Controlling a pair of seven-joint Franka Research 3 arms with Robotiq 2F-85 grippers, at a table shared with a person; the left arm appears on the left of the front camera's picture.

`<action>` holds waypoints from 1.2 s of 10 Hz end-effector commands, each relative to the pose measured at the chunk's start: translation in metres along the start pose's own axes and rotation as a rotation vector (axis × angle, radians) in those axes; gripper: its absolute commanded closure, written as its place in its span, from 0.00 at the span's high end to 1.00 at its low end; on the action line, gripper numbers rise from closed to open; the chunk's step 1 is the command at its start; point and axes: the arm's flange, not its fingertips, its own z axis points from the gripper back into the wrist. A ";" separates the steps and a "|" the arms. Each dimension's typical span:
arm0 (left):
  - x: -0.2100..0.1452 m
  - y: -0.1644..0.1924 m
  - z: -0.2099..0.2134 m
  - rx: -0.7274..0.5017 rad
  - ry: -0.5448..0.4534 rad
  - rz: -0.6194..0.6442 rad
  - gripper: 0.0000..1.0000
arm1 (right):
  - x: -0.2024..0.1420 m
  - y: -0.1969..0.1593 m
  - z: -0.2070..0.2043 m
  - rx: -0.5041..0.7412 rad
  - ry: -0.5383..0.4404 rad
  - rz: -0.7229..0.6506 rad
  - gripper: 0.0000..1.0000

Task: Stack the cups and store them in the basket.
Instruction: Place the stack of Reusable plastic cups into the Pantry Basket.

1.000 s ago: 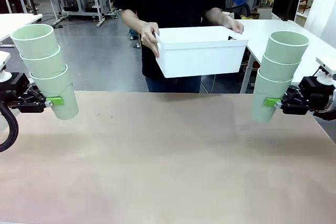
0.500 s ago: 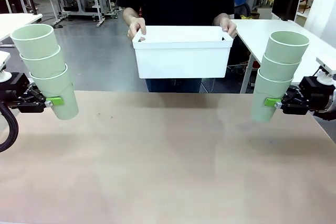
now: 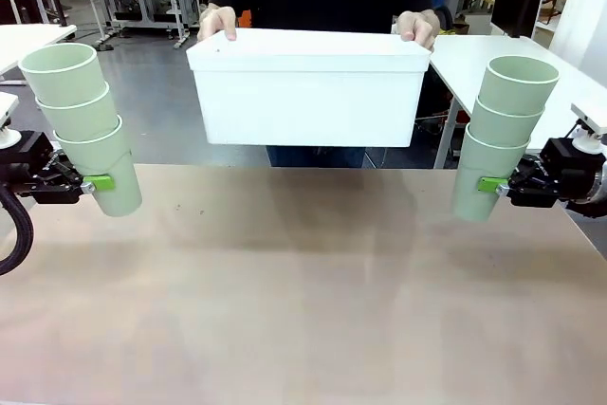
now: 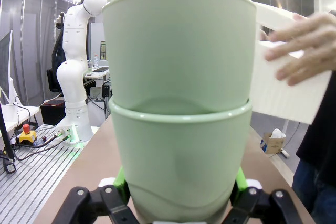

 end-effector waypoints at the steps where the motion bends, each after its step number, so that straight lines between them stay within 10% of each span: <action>1: 0.004 -0.001 -0.003 -0.001 -0.005 -0.009 0.85 | 0.003 0.001 -0.001 0.000 -0.002 0.013 0.87; 12: 0.004 -0.001 -0.003 -0.001 -0.005 -0.009 0.85 | 0.003 0.001 -0.001 0.000 -0.002 0.013 0.87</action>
